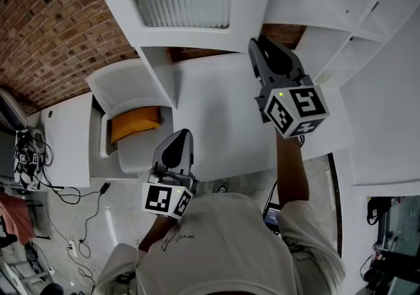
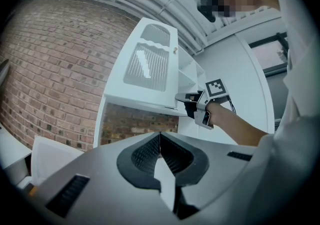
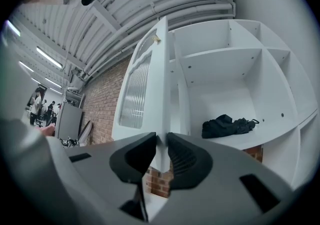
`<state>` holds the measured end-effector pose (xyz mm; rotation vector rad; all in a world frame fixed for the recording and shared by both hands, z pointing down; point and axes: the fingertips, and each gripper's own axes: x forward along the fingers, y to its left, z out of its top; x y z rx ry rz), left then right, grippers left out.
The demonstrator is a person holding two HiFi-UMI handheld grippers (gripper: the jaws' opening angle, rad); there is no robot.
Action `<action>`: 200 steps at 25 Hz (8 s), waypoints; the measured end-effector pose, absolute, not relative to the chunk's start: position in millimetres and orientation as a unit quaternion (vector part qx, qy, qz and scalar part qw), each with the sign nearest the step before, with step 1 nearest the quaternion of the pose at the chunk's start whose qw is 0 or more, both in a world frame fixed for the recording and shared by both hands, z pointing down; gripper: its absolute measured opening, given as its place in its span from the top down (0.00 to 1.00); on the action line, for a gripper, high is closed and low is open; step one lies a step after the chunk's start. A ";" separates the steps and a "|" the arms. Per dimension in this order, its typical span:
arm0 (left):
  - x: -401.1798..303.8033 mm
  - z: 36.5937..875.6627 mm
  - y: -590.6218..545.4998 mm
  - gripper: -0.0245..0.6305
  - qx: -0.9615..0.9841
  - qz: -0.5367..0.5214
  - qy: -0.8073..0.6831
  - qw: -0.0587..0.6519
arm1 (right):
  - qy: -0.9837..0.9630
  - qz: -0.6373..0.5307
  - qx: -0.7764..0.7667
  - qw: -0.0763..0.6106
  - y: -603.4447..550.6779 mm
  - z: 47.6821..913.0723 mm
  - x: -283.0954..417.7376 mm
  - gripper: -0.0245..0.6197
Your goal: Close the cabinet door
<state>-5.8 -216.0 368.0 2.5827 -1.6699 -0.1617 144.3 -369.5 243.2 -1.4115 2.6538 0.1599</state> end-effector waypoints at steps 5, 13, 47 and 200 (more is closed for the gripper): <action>-3.6 368.3 -218.7 0.94 0.839 -0.050 -0.540 0.031 | 0.881 0.054 -0.465 0.066 -375.6 242.4 144.5 0.84; -5.3 368.1 -222.3 0.94 0.837 -0.047 -0.544 0.033 | 0.881 0.053 -0.465 0.068 -383.8 241.4 144.8 0.84; -1.6 369.5 -237.7 0.94 0.832 -0.049 -0.551 0.033 | 0.884 0.053 -0.461 0.064 -424.4 239.4 142.1 0.85; -100.4 386.8 -138.6 0.94 0.836 -0.037 -0.543 0.076 | 0.843 -0.115 -0.519 -0.079 -165.0 411.1 100.9 0.93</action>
